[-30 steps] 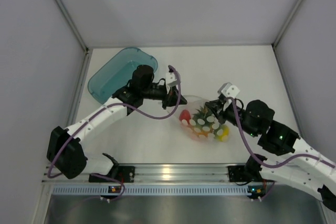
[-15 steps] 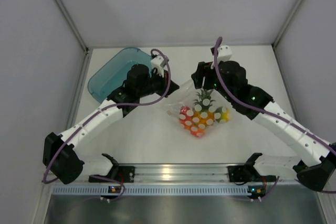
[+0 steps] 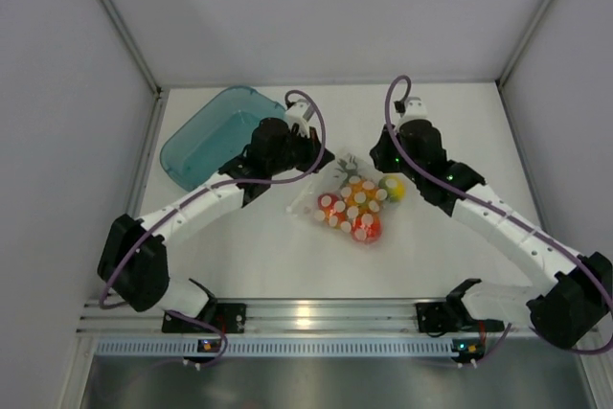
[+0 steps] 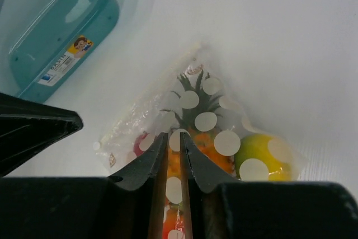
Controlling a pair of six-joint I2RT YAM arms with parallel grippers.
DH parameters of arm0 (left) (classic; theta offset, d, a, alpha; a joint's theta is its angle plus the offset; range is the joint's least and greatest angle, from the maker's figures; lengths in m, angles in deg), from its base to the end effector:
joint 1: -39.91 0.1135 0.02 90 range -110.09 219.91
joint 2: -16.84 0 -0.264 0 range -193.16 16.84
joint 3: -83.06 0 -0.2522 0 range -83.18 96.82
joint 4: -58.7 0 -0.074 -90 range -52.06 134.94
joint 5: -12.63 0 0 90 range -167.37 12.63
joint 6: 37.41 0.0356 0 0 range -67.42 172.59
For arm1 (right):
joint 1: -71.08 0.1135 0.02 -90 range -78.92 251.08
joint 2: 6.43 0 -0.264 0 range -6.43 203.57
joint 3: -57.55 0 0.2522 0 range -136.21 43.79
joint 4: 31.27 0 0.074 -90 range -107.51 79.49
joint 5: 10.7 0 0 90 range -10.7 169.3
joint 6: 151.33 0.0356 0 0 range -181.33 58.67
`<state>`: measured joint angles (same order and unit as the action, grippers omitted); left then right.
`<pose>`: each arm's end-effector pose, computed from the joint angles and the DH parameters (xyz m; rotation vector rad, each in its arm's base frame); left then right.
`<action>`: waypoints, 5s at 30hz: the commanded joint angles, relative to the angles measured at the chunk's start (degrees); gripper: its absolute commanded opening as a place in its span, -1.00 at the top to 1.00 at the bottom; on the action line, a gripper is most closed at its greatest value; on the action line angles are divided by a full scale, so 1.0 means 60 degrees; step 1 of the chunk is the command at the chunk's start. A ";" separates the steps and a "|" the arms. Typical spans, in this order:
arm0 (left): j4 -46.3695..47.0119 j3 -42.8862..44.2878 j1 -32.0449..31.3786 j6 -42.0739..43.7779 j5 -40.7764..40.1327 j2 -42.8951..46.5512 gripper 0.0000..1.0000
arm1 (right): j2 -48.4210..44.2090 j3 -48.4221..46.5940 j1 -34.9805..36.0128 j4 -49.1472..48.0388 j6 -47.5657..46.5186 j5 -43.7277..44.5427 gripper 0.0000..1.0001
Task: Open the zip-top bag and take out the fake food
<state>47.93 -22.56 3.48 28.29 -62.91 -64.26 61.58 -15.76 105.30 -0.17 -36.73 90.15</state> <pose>0.2627 -0.2049 0.3122 0.3911 1.9432 -0.9477 0.2273 0.1465 0.3342 -0.0499 2.0424 0.4595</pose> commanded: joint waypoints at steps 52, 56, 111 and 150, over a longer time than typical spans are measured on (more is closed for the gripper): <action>-0.4848 -0.2135 0.1193 0.0138 -0.4242 0.6397 -0.39 | 1.0183 -0.8898 0.3028 0.5649 0.2696 0.5691 -0.36; -0.4848 -0.2135 0.1193 0.0167 -0.4153 0.6500 -0.40 | 1.0330 -0.8811 0.3028 0.5708 0.2784 0.5619 -0.25; 0.1729 -0.2516 -0.0535 -0.3363 0.0022 0.1931 0.02 | 0.0429 -0.0695 0.4551 0.0346 0.0103 0.4166 1.00; 0.2637 -0.2031 -0.1459 -0.3349 -0.1869 -0.0153 1.00 | 0.0046 -0.0415 0.5371 0.0726 0.0382 0.5220 1.00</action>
<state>58.16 -34.12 -4.93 7.33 -75.64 -70.09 61.88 -16.61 136.23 3.63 -35.35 115.46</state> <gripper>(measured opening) 0.047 0.009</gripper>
